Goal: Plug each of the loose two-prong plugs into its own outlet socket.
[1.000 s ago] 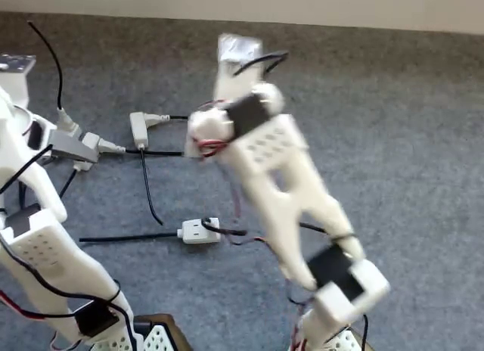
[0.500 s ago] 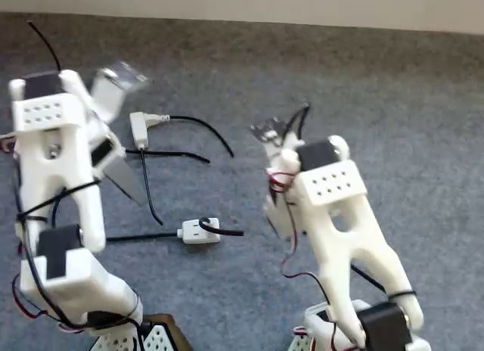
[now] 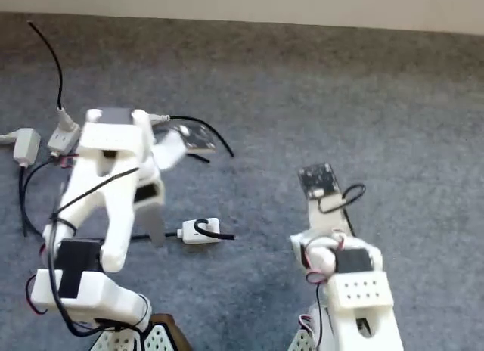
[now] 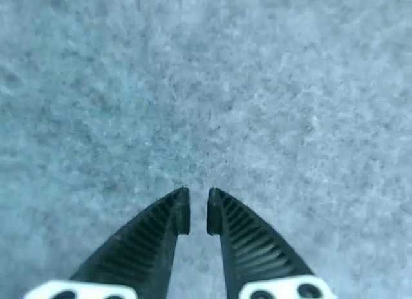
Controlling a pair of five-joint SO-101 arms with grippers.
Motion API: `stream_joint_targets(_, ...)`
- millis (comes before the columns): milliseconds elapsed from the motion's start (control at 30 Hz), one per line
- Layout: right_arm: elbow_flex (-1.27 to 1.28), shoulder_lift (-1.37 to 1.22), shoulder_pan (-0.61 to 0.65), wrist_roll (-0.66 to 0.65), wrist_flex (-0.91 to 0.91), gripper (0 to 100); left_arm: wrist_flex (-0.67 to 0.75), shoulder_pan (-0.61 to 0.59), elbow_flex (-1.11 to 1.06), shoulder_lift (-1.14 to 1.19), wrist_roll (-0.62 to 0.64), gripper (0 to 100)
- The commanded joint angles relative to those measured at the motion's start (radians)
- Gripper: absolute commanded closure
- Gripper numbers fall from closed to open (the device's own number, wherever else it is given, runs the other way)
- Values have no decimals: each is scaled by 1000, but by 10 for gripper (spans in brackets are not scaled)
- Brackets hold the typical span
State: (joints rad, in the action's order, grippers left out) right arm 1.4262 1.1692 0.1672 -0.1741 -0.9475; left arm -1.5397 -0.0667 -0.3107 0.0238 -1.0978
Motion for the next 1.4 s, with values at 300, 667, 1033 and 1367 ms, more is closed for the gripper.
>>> stream_joint_targets(300,68,148,-12,14,41,947,298,274,-150,-38,140,624)
stream_joint_targets(667,70,148,-12,14,41,947,468,358,-311,-38,203,800)
stream_joint_targets(1033,70,145,-12,14,39,947,367,214,-114,-39,201,995)
stream_joint_targets(1367,71,145,-8,15,38,947,221,35,348,105,290,996)
